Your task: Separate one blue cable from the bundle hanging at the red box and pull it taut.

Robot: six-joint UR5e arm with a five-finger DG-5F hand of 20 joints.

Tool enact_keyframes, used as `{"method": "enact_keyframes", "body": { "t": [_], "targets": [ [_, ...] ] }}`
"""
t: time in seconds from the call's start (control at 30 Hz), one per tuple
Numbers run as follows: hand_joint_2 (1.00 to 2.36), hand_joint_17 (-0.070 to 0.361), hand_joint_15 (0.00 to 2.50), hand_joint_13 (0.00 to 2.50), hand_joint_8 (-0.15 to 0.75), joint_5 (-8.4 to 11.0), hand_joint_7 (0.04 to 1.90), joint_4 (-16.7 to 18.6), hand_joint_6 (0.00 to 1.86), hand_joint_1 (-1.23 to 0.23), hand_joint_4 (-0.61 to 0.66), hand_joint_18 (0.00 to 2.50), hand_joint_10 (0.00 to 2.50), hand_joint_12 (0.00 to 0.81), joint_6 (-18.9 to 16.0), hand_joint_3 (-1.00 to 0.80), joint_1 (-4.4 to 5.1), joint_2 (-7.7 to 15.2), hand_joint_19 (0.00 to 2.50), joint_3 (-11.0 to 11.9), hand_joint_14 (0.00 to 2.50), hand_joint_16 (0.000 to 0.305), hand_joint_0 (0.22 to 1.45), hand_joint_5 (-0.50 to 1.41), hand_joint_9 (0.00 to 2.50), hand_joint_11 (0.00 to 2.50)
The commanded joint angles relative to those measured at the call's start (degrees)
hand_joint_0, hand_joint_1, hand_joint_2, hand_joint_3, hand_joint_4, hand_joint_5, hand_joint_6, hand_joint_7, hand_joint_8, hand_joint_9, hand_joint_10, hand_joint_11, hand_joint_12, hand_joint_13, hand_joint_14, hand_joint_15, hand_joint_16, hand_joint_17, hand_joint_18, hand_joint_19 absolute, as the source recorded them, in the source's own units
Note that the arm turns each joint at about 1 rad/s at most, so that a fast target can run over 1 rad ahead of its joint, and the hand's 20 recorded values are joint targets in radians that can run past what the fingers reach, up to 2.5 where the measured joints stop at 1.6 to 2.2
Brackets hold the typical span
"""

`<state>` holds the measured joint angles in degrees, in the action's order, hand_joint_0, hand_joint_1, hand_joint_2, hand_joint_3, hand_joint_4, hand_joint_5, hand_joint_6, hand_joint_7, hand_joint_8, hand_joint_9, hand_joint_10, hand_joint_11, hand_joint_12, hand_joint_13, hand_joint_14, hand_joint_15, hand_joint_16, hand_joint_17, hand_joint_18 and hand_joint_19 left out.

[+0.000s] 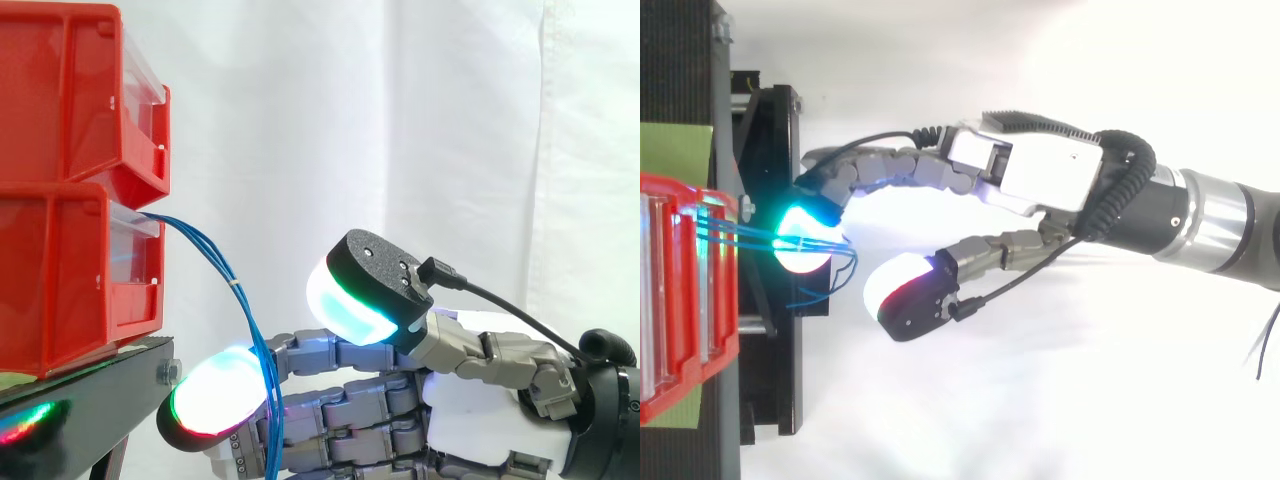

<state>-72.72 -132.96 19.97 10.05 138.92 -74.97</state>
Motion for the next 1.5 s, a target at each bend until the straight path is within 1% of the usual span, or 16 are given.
{"method": "enact_keyframes", "body": {
  "t": [0.0, 0.2, 0.4, 0.57, 0.77, 0.83, 0.93, 1.27, 1.47],
  "targets": [
    [1.00, 0.113, 0.14, 0.26, 0.269, -0.14, 0.80, 0.16, 0.50, -0.47, 0.23, 0.34, 0.01, 0.343, -0.72, -0.50, 0.41, -0.06, 0.52, 0.00, 0.01, 0.050, 0.54, -0.22, 0.38, 0.23],
    [1.00, 0.113, 0.14, 0.26, 0.270, -0.14, 0.80, 0.16, 0.50, -0.47, 0.23, 0.35, 0.01, 0.342, -1.78, -0.50, 0.58, -0.06, 0.52, 0.18, 0.00, 0.050, 0.54, -0.22, 0.38, 0.23],
    [1.00, 0.113, 0.13, 0.26, 0.269, -0.14, 0.80, 0.25, 0.50, -0.47, 0.23, 0.35, 0.01, 0.342, -3.36, -0.50, 0.58, -0.06, 0.52, 0.18, 0.01, 0.050, 0.54, -0.22, 0.39, 0.22],
    [1.00, 0.112, 0.13, 0.26, 0.270, -0.14, 0.80, 0.34, 0.50, -0.47, 0.23, 0.35, 0.01, 0.342, -3.89, -0.50, 0.58, -0.06, 0.52, 0.18, 0.00, 0.050, 0.54, -0.22, 0.40, 0.23],
    [1.00, 0.112, 0.13, 0.27, 0.271, -0.76, 0.80, 0.34, 0.50, -0.47, 0.24, 0.36, 0.01, 0.342, -4.24, -0.50, 0.14, -0.06, 0.52, 0.26, 0.00, 0.050, 0.54, -0.21, 0.40, 0.21],
    [1.00, 0.112, 0.14, 0.27, 0.271, -1.63, 0.80, -0.02, 0.50, -0.47, 0.24, 0.36, 0.01, 0.343, -4.24, -0.50, -0.21, -0.06, 0.52, 1.14, 0.01, 0.050, 0.54, -0.21, 0.40, 0.22],
    [1.00, 0.112, 0.13, 0.27, 0.271, -2.07, 0.80, 0.07, 0.50, -0.47, 0.24, 0.36, 0.01, 0.343, -4.24, -0.50, -0.21, -0.06, 0.52, 1.23, 0.01, 0.050, 0.55, -0.21, 0.41, 0.22],
    [1.00, 0.112, 0.12, 0.27, 0.271, -2.16, 0.82, -0.10, 0.50, -0.47, 0.25, 0.36, 0.01, 0.343, -4.24, -0.50, -0.56, -0.06, 0.52, 1.67, 0.00, 0.050, 0.55, -0.21, 0.42, 0.22],
    [1.00, 0.112, 0.12, 0.27, 0.270, -2.69, 0.84, -0.10, 0.50, -0.47, 0.26, 0.37, 0.01, 0.341, -4.42, -0.50, -0.74, -0.06, 0.53, 2.20, 0.00, 0.050, 0.55, -0.20, 0.43, 0.22]
  ]
}}
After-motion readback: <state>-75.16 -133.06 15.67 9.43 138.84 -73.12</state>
